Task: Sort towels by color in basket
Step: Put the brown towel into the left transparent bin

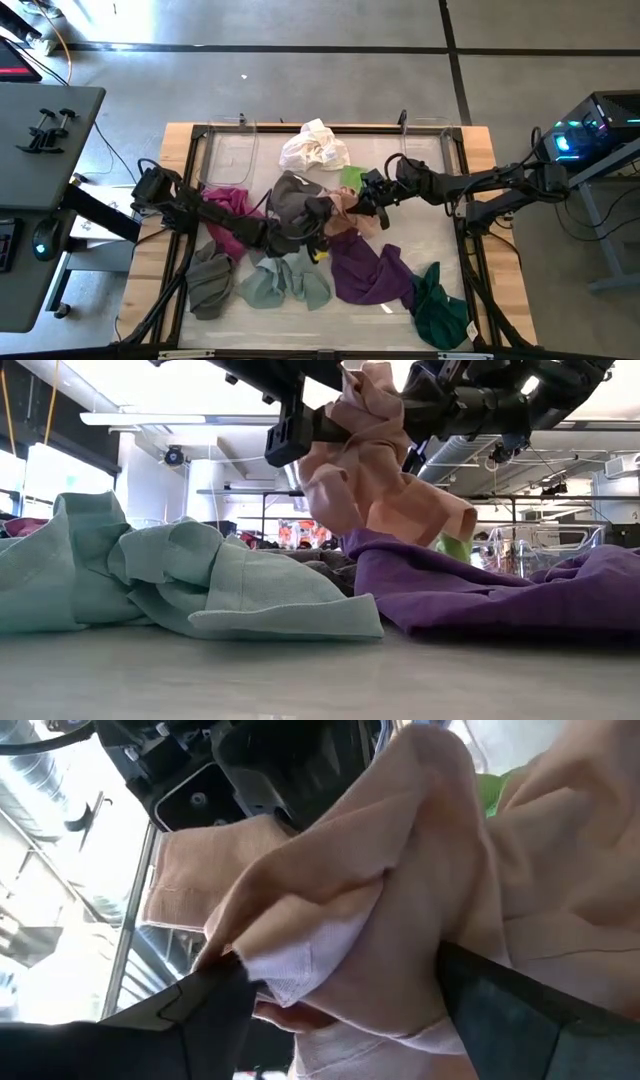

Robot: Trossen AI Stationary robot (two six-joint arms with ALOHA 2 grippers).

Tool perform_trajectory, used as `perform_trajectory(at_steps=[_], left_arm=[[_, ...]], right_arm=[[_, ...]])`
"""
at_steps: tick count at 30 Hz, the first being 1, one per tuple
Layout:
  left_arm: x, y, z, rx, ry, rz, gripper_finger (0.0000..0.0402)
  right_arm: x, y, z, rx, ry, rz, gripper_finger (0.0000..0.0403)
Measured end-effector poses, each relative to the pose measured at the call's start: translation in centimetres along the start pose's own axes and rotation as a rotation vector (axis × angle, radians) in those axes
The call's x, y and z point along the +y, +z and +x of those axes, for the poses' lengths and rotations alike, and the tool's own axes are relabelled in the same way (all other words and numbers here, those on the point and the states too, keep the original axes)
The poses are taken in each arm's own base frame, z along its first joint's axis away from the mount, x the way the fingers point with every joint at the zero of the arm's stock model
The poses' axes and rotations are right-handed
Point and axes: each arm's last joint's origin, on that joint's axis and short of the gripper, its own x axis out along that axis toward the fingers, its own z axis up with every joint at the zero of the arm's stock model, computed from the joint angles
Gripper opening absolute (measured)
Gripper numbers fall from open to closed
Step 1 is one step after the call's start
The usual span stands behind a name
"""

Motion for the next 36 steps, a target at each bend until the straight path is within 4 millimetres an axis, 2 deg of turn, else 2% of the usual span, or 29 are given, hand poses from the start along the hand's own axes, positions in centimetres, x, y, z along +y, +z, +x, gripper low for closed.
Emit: perform_trajectory(at_steps=[5, 8, 17, 22, 25, 32, 36], left_arm=[[-0.1, -0.3, 0.5, -0.024, -0.022, -0.035, 0.0289], [-0.2, -0.4, 0.6, -0.018, -0.029, -0.056, 0.0266], [-0.2, -0.9, 1.3, -0.013, -0.038, -0.085, 0.0145], [-0.2, -0.7, 1.1, -0.017, -0.039, -0.111, 0.0058], [-0.3, -0.4, 0.6, -0.032, -0.042, -0.133, 0.0012], [-0.3, 0.7, -1.1, -0.07, -0.041, -0.207, 0.0004], [1.0, 0.9, -2.4, -0.116, -0.036, -0.289, 0.0002]], right_arm=[[0.0, -0.1, 0.0, 0.011, 0.0, -0.01, 0.0009], [0.0, -0.2, 0.0, 0.016, 0.001, -0.012, 0.0009], [0.0, -0.2, 0.0, 0.018, 0.002, -0.017, 0.0009], [-0.1, -0.1, 0.0, 0.014, -0.006, -0.031, 0.001], [0.0, -0.1, 0.0, 0.014, -0.005, -0.048, 0.0038], [0.0, -0.1, 0.0, 0.009, 0.006, -0.097, 0.0154], [0.5, 0.6, -0.5, -0.027, 0.001, -0.12, 0.02]])
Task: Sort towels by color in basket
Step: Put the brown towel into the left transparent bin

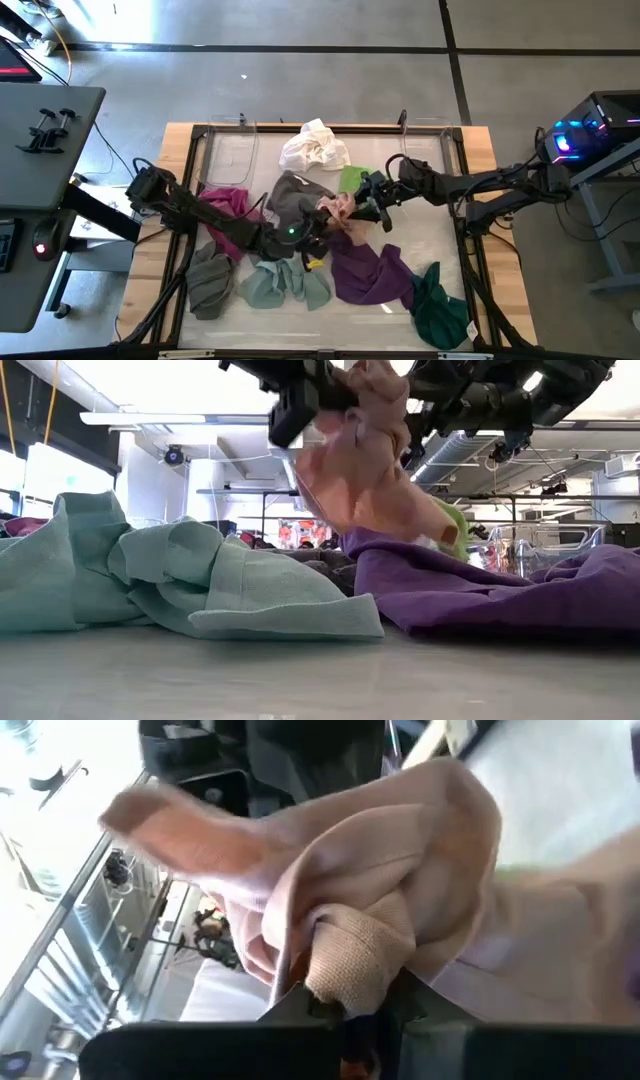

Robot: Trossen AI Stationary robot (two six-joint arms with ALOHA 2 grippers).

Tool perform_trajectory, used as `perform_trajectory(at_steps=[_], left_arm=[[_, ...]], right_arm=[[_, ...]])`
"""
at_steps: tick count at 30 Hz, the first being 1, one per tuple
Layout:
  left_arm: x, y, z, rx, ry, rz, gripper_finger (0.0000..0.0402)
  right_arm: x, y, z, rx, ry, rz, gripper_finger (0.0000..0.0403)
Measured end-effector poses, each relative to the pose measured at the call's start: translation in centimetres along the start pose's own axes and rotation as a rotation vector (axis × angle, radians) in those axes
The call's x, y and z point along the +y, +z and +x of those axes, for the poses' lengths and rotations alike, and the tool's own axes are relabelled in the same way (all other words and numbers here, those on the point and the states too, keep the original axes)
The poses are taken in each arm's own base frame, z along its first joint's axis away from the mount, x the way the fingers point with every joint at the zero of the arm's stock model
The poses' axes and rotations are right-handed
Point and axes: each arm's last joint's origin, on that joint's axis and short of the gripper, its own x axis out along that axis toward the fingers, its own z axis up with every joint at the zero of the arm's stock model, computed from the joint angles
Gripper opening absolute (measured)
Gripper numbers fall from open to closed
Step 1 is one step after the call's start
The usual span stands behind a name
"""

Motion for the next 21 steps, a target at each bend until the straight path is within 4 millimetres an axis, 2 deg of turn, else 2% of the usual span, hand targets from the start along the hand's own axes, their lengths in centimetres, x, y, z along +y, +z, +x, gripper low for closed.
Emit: perform_trajectory(at_steps=[4, 8, 13, 17, 21], left_arm=[[2.2, 0.6, -1.6, -0.047, 0.024, -0.078, 0.0001], [5.0, 0.7, -3.4, -0.045, 0.078, -0.172, 0.0001], [8.4, 0.4, -5.6, -0.069, 0.119, -0.304, 0.0001], [10.4, -0.3, -6.6, -0.063, 0.137, -0.381, 0.0], [12.2, -1.8, -6.9, 0.105, 0.236, -0.414, 0.0]], right_arm=[[1.1, 1.4, -1.3, -0.055, -0.024, -0.055, 0.021], [2.8, 2.4, -3.1, -0.094, -0.176, -0.143, 0.0206], [4.6, 2.4, -4.7, -0.068, -0.339, -0.217, 0.0204], [5.2, 1.3, -4.4, 0.017, -0.354, -0.224, 0.0203], [5.3, 0.0, -3.2, 0.086, -0.395, -0.227, 0.0203]])
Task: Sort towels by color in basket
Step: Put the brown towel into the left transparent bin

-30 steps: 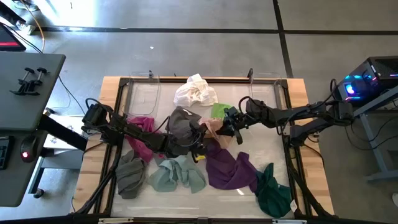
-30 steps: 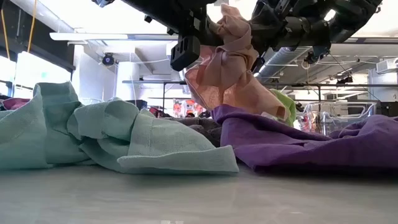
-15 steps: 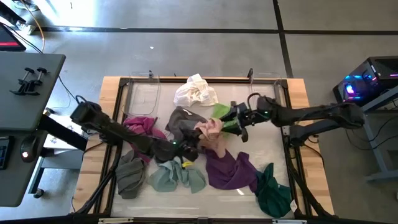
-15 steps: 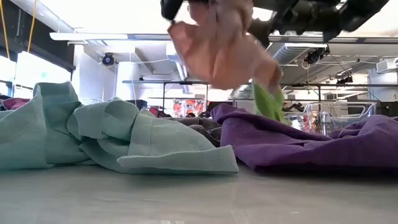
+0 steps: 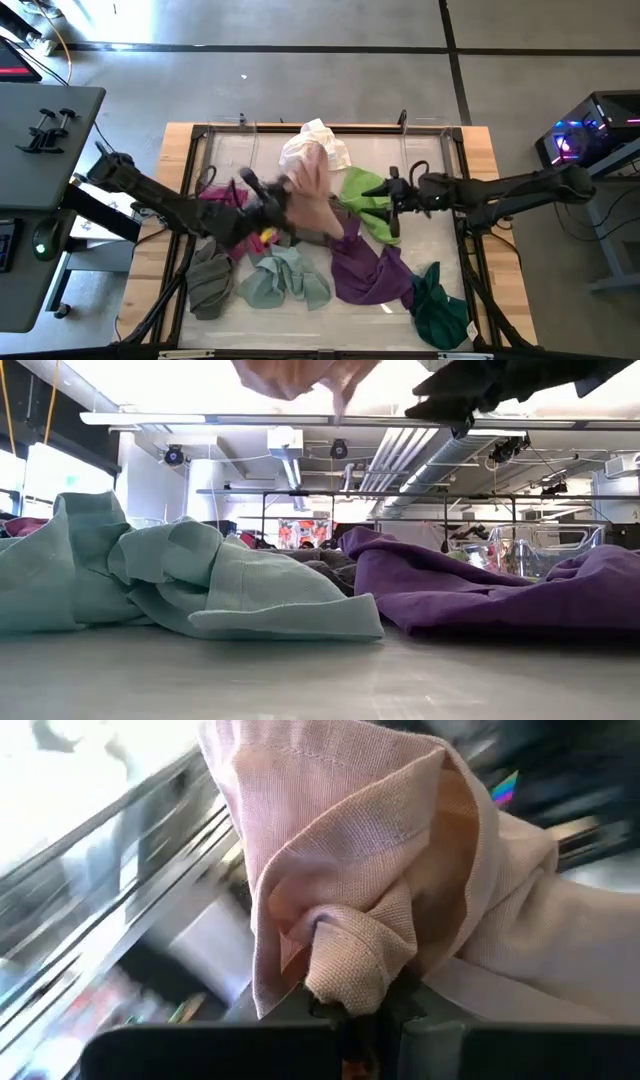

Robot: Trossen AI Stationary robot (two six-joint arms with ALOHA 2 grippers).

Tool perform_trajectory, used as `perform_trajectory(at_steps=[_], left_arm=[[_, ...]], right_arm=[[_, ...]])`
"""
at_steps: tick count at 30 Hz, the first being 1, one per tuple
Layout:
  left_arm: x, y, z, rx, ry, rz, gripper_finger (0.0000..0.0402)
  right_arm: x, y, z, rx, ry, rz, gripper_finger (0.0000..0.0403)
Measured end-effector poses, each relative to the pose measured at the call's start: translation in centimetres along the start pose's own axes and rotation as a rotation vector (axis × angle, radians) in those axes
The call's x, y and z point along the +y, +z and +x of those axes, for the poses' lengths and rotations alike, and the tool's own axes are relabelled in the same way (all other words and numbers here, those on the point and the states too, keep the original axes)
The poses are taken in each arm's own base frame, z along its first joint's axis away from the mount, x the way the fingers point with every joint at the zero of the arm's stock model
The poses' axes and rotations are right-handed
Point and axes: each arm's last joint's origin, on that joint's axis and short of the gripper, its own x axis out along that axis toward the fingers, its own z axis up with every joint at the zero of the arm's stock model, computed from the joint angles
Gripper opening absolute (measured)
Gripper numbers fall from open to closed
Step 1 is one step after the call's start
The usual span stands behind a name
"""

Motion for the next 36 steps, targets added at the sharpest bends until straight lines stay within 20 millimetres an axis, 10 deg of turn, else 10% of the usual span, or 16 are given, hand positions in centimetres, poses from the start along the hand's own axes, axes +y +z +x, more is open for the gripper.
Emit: perform_trajectory(at_steps=[15, 36], left_arm=[[10.8, -8.9, 5.2, 0.608, 0.482, 0.139, 0.0], [7.5, -26.4, 5.4, 1.082, 0.087, -0.202, 0.0]], right_arm=[[1.4, -2.3, 2.8, 0.099, -0.024, -0.043, 0.0203], [1.4, -2.2, 2.8, 0.097, -0.021, -0.042, 0.0204]])
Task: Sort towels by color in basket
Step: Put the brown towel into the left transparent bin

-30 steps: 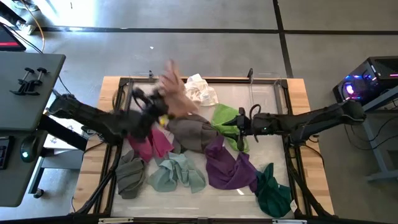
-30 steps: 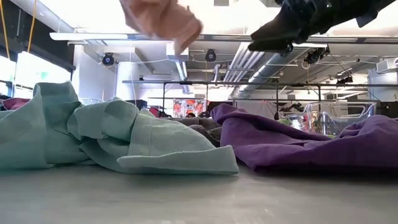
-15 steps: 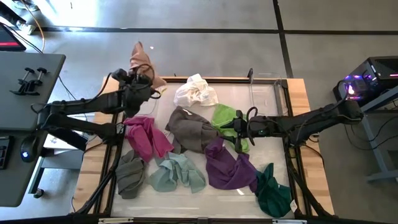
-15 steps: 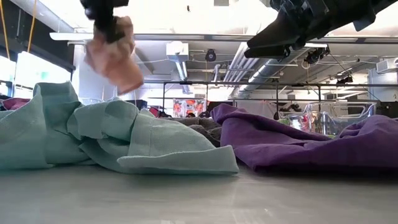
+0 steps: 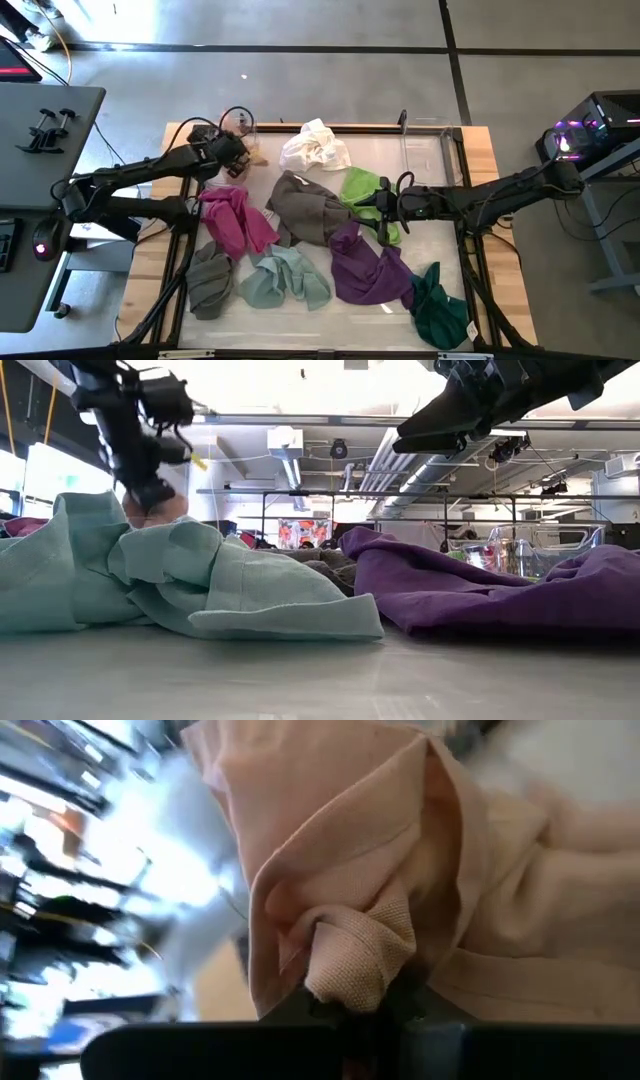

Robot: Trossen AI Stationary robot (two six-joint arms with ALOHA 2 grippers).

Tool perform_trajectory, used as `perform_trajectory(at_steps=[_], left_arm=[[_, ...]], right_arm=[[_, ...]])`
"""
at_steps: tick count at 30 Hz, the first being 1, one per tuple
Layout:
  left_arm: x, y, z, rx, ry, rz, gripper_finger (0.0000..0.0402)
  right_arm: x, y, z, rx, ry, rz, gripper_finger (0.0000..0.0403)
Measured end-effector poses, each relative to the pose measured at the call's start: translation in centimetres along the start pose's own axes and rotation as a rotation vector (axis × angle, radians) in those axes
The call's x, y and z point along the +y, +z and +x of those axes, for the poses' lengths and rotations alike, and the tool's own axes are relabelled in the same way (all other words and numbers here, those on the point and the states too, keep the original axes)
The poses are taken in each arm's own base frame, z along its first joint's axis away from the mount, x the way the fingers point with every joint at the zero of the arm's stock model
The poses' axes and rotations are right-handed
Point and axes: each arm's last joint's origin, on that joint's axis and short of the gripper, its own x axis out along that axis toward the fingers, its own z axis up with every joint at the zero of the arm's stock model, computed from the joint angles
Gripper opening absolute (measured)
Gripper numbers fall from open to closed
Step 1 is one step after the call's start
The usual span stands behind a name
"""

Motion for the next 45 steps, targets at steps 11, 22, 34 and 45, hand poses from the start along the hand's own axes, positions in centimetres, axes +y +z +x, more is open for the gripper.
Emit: perform_trajectory(at_steps=[11, 22, 34, 45], left_arm=[[-0.1, -1.0, 4.3, 0.215, -0.216, -0.04, 0.0], [-0.5, -1.1, 7.0, 0.311, -0.217, -0.055, 0.0078], [2.1, 1.5, 4.7, 0.392, -0.207, -0.115, 0.0227], [4.5, 5.6, -1.2, 0.286, -0.238, -0.145, 0.0211]], right_arm=[[0.0, 0.0, 0.0, 0.0, 0.001, 0.0, 0.0204], [0.0, 0.0, 0.0, 0.001, 0.001, 0.0, 0.0204], [0.1, 0.0, 0.0, 0.003, 0.029, 0.008, 0.0204], [0.1, 0.0, 0.0, 0.003, 0.031, 0.008, 0.0204]])
